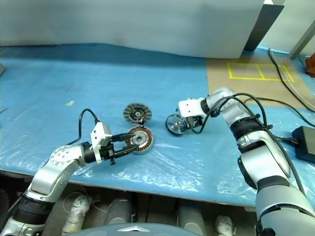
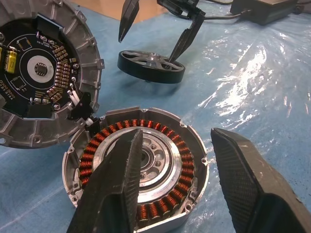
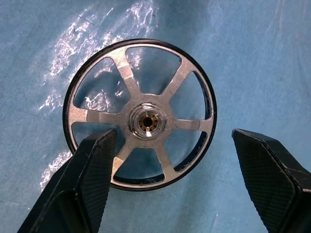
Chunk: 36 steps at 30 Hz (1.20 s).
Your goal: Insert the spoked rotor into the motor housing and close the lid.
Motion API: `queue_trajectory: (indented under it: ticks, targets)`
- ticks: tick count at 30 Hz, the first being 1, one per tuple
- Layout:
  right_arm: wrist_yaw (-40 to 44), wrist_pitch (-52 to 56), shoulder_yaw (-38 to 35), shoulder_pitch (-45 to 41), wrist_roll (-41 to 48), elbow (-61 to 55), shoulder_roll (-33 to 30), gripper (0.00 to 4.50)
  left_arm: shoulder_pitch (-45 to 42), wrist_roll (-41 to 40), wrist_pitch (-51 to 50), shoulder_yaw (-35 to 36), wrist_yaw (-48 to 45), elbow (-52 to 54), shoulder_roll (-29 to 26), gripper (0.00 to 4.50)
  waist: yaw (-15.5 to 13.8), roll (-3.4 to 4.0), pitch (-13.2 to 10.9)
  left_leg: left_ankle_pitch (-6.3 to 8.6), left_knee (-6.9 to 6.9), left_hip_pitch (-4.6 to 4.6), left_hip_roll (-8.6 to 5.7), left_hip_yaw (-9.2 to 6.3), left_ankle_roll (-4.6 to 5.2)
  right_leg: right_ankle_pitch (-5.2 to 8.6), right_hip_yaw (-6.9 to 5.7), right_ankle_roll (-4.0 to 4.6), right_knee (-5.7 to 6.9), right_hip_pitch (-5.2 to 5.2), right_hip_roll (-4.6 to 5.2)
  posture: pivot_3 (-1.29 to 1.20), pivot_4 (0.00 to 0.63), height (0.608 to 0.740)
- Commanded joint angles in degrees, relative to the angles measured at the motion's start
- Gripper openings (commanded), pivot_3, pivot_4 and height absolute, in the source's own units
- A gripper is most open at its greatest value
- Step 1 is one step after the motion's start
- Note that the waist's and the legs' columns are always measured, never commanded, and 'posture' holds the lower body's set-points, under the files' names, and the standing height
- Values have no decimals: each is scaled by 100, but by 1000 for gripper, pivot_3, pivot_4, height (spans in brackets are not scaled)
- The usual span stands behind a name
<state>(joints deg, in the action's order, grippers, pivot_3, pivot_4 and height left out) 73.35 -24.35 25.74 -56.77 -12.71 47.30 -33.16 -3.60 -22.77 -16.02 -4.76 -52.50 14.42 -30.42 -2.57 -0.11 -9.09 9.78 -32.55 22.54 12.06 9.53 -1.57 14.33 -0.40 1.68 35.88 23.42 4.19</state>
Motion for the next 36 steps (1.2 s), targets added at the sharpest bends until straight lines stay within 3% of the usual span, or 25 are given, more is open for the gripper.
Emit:
queue_trajectory:
  ticks: [1,15,18,21,31,34,36]
  targets:
    - [169,-361,-19,-228,-34,148,54,3966,105,-5,169,69,-51,141,-41,2343,3,0,0,0,-4,1,1,0,0,-1,0,1,1,0,0,0,150,740]
    - [390,-553,-116,-126,-30,-25,92,3966,247,142,432,12,-30,6,9,2343,1,0,0,0,-22,1,8,-1,1,-4,0,6,15,-2,-2,0,150,740]
    - [390,-426,-115,-67,-33,31,123,3396,252,169,504,-23,-64,-62,24,2343,0,0,0,0,-22,0,8,-1,2,-4,0,6,16,-2,-2,0,150,740]
    - [408,-405,-83,52,-52,-46,104,2403,289,201,645,-29,-121,-200,26,2343,0,0,0,0,-22,1,8,-1,1,-4,0,6,16,-2,-2,0,150,740]
    - [476,-117,-89,358,-14,-299,138,2403,302,275,958,-9,-231,-536,43,2343,-3,0,0,2,-26,-8,9,-1,-1,-4,2,6,24,-6,-2,0,150,740]
    - [601,-101,-67,442,38,-424,96,1809,285,274,1003,5,-242,-587,44,2343,-9,0,0,6,-27,-13,9,-1,-7,-3,3,6,30,-9,-2,0,150,740]
    - [628,-66,-70,500,61,-536,73,1168,276,273,1032,5,-247,-619,49,2343,-9,-1,0,9,-27,-16,8,-1,-12,-3,5,6,32,-10,-1,0,150,740]
